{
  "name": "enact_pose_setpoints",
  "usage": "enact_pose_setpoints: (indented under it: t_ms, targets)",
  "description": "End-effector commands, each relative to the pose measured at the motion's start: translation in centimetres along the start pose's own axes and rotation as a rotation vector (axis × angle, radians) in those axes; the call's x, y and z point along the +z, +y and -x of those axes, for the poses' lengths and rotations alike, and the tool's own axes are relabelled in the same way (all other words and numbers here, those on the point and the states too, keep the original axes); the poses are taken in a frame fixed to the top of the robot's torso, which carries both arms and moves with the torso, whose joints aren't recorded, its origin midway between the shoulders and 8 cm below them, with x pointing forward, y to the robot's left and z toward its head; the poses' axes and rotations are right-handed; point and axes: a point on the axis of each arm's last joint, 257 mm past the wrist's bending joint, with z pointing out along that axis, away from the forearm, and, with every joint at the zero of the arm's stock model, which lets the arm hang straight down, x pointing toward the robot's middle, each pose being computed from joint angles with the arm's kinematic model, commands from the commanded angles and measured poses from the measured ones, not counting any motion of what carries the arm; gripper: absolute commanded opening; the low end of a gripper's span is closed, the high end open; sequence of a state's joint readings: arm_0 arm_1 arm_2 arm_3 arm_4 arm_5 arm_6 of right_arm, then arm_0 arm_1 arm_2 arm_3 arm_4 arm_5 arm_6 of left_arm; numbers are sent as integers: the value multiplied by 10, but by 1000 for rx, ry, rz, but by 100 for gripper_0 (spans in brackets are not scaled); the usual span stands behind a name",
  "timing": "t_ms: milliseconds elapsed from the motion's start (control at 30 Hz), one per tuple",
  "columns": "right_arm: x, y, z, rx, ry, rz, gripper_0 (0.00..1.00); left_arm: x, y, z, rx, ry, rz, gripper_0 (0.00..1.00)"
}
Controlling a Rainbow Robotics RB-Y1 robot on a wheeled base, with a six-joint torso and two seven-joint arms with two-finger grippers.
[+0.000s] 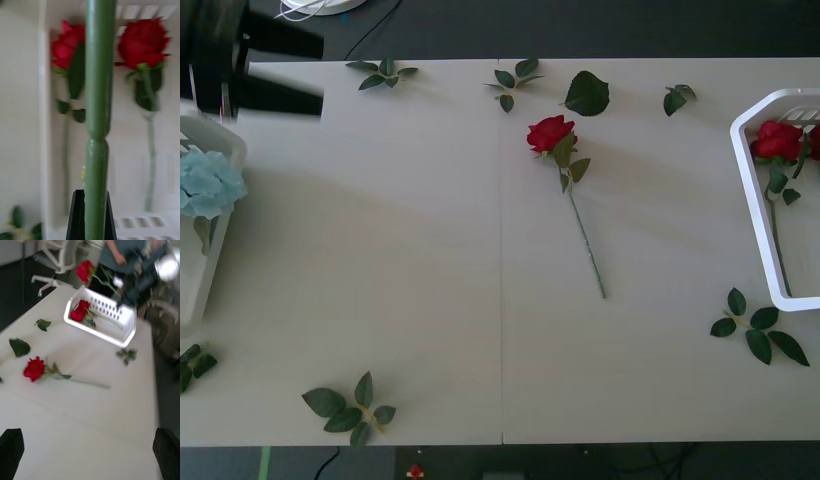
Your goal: Place the red flowers into the right box and the blue flowers into the left box. If a person shows an open palm, hand one flower to the person first, then continue sorting.
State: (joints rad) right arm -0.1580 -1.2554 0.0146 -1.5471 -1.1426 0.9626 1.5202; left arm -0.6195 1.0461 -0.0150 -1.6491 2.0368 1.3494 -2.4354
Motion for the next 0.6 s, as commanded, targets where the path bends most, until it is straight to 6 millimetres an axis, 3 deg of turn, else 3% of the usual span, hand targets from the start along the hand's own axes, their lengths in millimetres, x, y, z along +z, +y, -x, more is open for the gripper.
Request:
enact_pose_setpoints:
  t_ms: [33, 333, 500, 533, 600]
  targets:
    - [-6, -38, -6, 24, 25, -118, 0, -11, 6, -53, 37, 72, 19, 100]
    - [9, -71, -25, 13, 36, -200, 0, -14, 13, -98, -30, 129, 25, 100]
    - [11, -75, -26, 13, 39, -212, 0, -23, 24, -111, -77, 137, 53, 100]
    - [11, -76, -27, 10, 40, -216, 14, -24, 26, -115, -89, 139, 57, 100]
    - [10, -75, -24, 11, 35, -215, 100, -25, 27, -123, -109, 149, 59, 100]
